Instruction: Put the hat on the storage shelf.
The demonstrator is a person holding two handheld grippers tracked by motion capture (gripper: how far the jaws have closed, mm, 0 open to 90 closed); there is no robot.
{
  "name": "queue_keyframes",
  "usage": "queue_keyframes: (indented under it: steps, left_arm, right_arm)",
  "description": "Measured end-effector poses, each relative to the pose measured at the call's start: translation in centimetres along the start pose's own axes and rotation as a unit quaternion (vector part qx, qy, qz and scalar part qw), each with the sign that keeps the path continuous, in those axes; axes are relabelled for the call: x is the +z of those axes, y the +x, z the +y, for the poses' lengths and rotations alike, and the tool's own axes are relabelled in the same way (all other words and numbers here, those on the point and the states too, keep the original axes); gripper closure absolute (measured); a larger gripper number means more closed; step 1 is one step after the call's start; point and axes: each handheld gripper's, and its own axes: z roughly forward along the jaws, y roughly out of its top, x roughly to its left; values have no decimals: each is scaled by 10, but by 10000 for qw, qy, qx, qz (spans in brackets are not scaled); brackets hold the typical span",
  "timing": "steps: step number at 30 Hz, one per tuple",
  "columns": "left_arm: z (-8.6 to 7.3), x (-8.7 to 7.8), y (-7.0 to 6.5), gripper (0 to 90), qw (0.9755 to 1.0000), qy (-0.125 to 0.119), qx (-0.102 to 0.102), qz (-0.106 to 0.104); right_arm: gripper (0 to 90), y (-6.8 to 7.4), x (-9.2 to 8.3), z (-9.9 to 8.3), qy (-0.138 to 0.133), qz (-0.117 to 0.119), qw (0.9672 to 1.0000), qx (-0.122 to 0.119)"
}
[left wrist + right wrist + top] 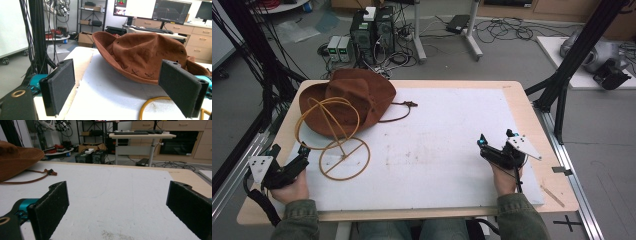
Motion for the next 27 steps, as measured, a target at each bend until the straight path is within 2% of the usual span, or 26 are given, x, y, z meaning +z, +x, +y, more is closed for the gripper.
queue_keyframes:
  steps: [14,16,19,22,23,24,27]
  left_arm:
    - [0,0,0,143,10000,-17,17,22]
    - [1,0,0,143,10000,-25,37,33]
    - [1,0,0,143,10000,-37,52,60]
    - [2,-1,0,143,9999,-72,66,107]
    - [2,-1,0,143,9999,-80,75,129]
    - [2,-1,0,143,9998,-97,74,125]
    - [2,-2,-1,143,9997,-139,122,139]
  right_arm:
    - [40,0,-1,1,-69,18,10000,40]
    - [40,0,-2,2,-155,26,9998,92]
    - [40,-1,-6,6,-527,-73,9986,46]
    - [40,1,-15,11,-1068,-302,9938,47]
    - [40,1,-15,11,-1068,-302,9938,47]
    - [40,4,-18,15,-1283,-386,9910,-11]
    - [40,8,-16,17,-1225,-295,9920,-30]
